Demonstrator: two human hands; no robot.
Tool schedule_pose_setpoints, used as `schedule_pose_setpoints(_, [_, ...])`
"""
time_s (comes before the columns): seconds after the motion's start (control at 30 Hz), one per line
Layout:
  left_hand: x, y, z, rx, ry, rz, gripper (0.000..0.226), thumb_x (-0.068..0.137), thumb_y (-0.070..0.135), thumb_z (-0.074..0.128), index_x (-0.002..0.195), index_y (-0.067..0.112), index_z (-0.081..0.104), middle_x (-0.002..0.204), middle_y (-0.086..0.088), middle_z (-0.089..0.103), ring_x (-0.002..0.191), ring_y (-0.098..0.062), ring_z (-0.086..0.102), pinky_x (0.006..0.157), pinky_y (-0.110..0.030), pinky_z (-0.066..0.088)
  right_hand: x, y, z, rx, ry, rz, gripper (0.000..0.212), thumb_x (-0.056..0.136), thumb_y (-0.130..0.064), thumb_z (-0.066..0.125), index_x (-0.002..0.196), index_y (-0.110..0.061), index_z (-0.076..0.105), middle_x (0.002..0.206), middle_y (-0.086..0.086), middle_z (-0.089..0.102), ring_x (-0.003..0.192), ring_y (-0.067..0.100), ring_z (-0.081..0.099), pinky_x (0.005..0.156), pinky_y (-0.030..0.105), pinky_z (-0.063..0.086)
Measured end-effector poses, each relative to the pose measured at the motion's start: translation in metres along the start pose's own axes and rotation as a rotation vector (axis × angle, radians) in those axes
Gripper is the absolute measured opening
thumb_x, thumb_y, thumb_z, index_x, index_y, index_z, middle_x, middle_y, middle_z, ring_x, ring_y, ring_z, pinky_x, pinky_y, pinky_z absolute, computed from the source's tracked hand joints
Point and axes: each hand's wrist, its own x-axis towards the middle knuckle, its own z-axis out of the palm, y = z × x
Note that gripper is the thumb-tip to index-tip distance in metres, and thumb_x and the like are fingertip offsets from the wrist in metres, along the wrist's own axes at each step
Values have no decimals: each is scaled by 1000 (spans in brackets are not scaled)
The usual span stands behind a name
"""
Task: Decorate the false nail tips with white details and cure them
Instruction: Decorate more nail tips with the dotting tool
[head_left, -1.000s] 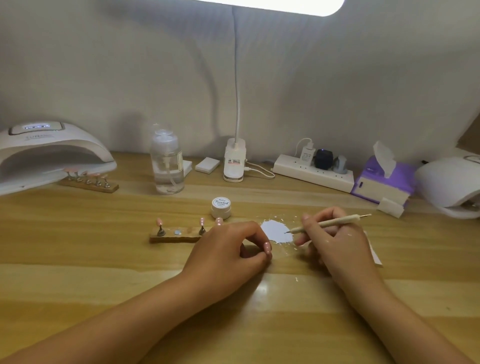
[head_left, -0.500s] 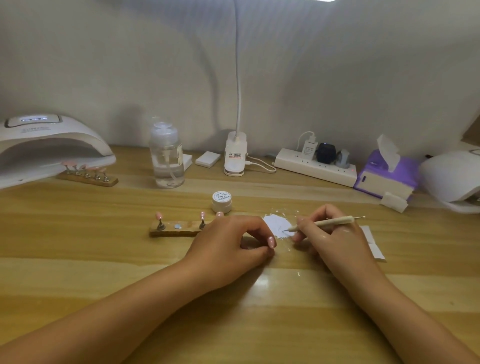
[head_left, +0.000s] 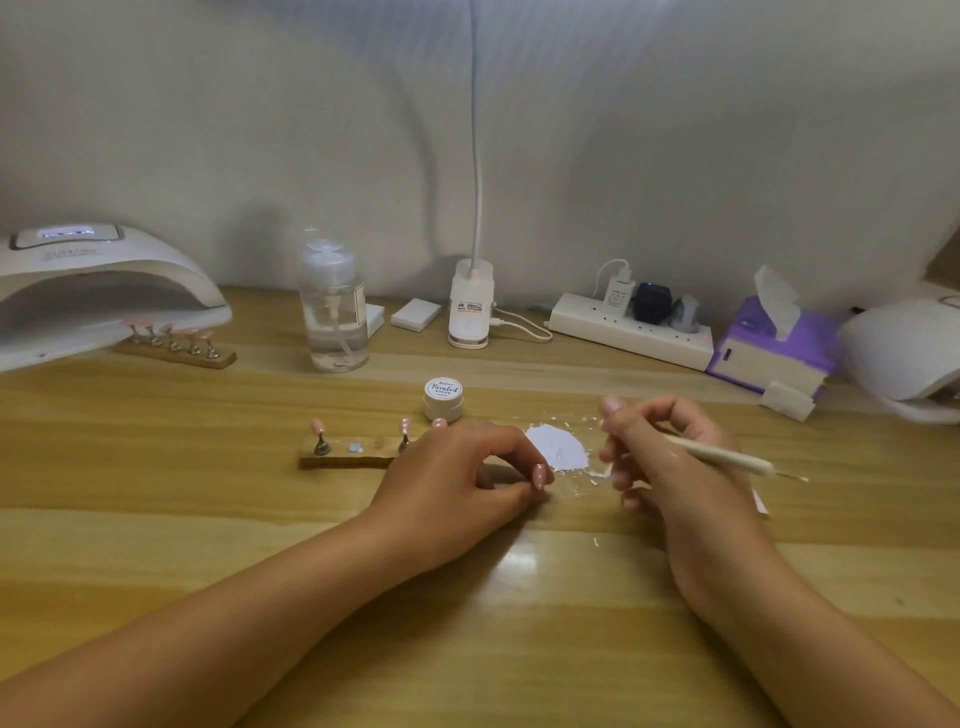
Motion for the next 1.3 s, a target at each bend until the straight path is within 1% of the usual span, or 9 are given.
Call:
schedule_pose_setpoints(0.07, [-1,0,0,-15,1,3,7,83,31,74,81,36,70,84,39,63,63,17,55,79,-4,32,-6,2,6,10,-25,56,21,89,-24,72,87,-8,58,56,2,62,41,7,45,36,17,34])
schedule_pose_setpoints(0.13, [-1,0,0,-24,2,11,10,83,27,74,81,36,69,74,41,60,60,17,54,73,-16,36,-10,4,10,16,-18,53,20,89,-18,70,82,-11,53,52,4,60,39,9,43,36,17,33])
schedule_pose_setpoints(0.27, [-1,-1,1,-26,15,30,15,82,26,73,78,38,65,78,35,63,59,9,56,70,-21,37,-13,2,13,2,-8,27,20,88,-9,65,74,-9,50,49,7,59,38,10,44,37,16,36])
schedule_pose_setpoints(0.37, [-2,1,2,16,44,54,20,81,27,73,75,42,61,78,39,59,63,4,57,76,-23,43,-15,1,14,-17,-34,35,22,87,-8,65,71,-7,50,49,10,60,38,11,47,38,18,39])
schedule_pose_setpoints(0.47, [-3,1,2,31,57,71,21,80,27,73,74,43,61,78,42,56,66,8,55,74,-25,44,-16,-1,14,-23,-34,32,25,85,-6,63,66,-9,47,48,11,60,38,11,47,38,18,39])
schedule_pose_setpoints(0.57, [-3,-1,3,34,56,65,19,79,28,72,75,43,61,80,40,56,67,8,55,80,-27,45,-17,-1,15,-35,-49,37,24,83,-2,61,65,-10,45,49,13,60,37,12,47,37,17,37])
schedule_pose_setpoints(0.8, [-2,-4,4,28,55,67,13,79,26,72,78,37,65,78,38,56,64,7,54,64,-24,33,-17,-1,17,-53,-78,43,26,83,0,60,65,-10,44,51,15,62,38,11,49,38,16,38])
schedule_pose_setpoints(1.1, [-1,-6,5,20,49,62,11,80,25,73,80,34,67,81,30,59,62,0,54,66,-26,38,-16,1,16,-124,-98,28,21,81,-5,61,67,-10,47,55,15,66,44,13,53,43,20,42])
schedule_pose_setpoints(1.3, [-1,-6,5,26,49,65,9,79,30,70,79,37,65,82,33,57,63,-2,55,62,-24,36,-17,-1,17,-65,-72,30,23,82,-2,60,66,-9,45,52,16,63,39,12,49,39,17,39])
